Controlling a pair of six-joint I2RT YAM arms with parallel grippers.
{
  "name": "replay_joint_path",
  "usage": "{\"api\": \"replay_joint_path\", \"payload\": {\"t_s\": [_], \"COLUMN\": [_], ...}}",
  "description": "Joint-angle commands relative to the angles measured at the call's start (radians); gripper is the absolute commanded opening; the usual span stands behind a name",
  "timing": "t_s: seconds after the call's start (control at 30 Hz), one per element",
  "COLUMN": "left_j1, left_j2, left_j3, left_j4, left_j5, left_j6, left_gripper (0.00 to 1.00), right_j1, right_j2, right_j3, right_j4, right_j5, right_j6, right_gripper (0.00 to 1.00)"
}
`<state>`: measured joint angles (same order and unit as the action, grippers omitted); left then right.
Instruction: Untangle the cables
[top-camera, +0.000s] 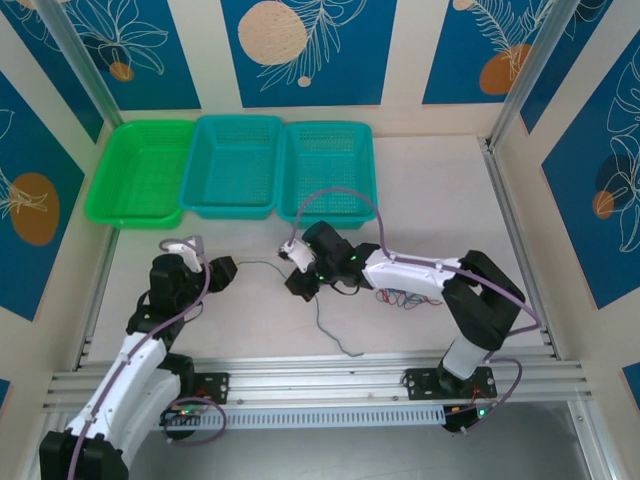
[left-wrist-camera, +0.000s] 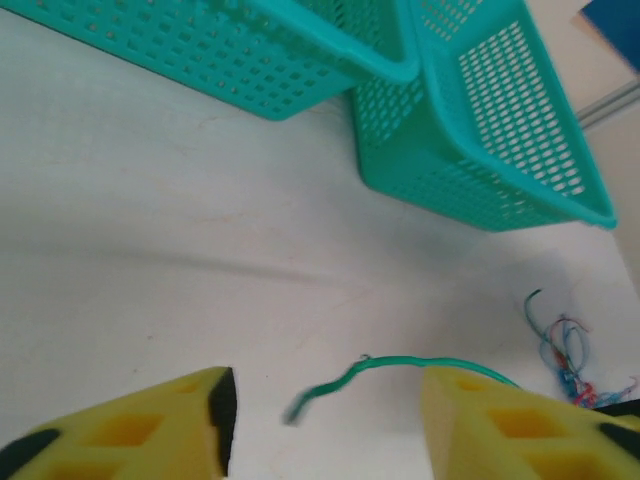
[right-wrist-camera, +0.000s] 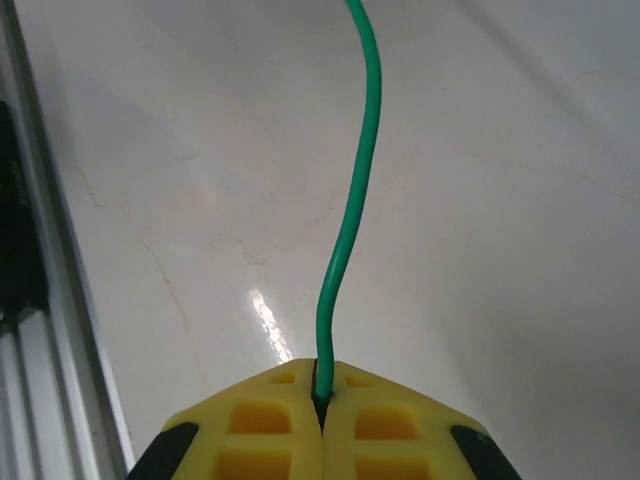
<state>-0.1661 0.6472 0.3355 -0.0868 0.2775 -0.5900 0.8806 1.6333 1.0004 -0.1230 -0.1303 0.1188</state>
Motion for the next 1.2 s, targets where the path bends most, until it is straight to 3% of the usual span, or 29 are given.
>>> {"api": "replay_joint_path", "payload": {"t_s": [0.0,0.2,0.33,0.53,0.67,0.83,1.0,1.17], "left_j1": [-0.012,-0.103,-0.243,-0.5,-0.655,-0.707,-0.708,-0.709], "left_j2": [-0.062,-0.129,-0.093,0.061,0.149,0.175,0.173,0.204], "left_j3": [0.063,0.152,0.177,0.171,0.197,0.204,0.22,0.229], "left_j4": [0.036,0.11,0.122,0.186,0.172,0.161,0.141,0.152], "left_j5": [0.085,0.15,0.102,-0.028,-0.148,-0.205,-0.212,-0.218], "left_j6": [-0.006,-0.009,0.037,0.063,0.112,0.128,0.161,0.158], "left_gripper": [0.61,0.7,0.72,0.75,0.81,0.93,0.97,0.98], "right_j1": [-0.054,-0.223,-0.367,-0.498,-0.519,-0.508,-0.498,-0.484], "right_j2": [-0.12,-0.287,-0.298,-0.085,0.132,0.36,0.492,0.492], "right_j3": [-0.01,0.058,0.157,0.405,0.603,0.746,0.804,0.826], "right_j4": [0.005,0.096,0.229,0.341,0.277,0.162,0.049,-0.047], "right_j5": [-0.043,-0.006,0.063,0.161,0.186,0.18,0.142,0.13], "right_j6": [0.063,0.162,0.257,0.306,0.266,0.207,0.201,0.21], "right_gripper": [0.0,0.0,0.0,0.0,0.0,0.0,0.01,0.39]}}
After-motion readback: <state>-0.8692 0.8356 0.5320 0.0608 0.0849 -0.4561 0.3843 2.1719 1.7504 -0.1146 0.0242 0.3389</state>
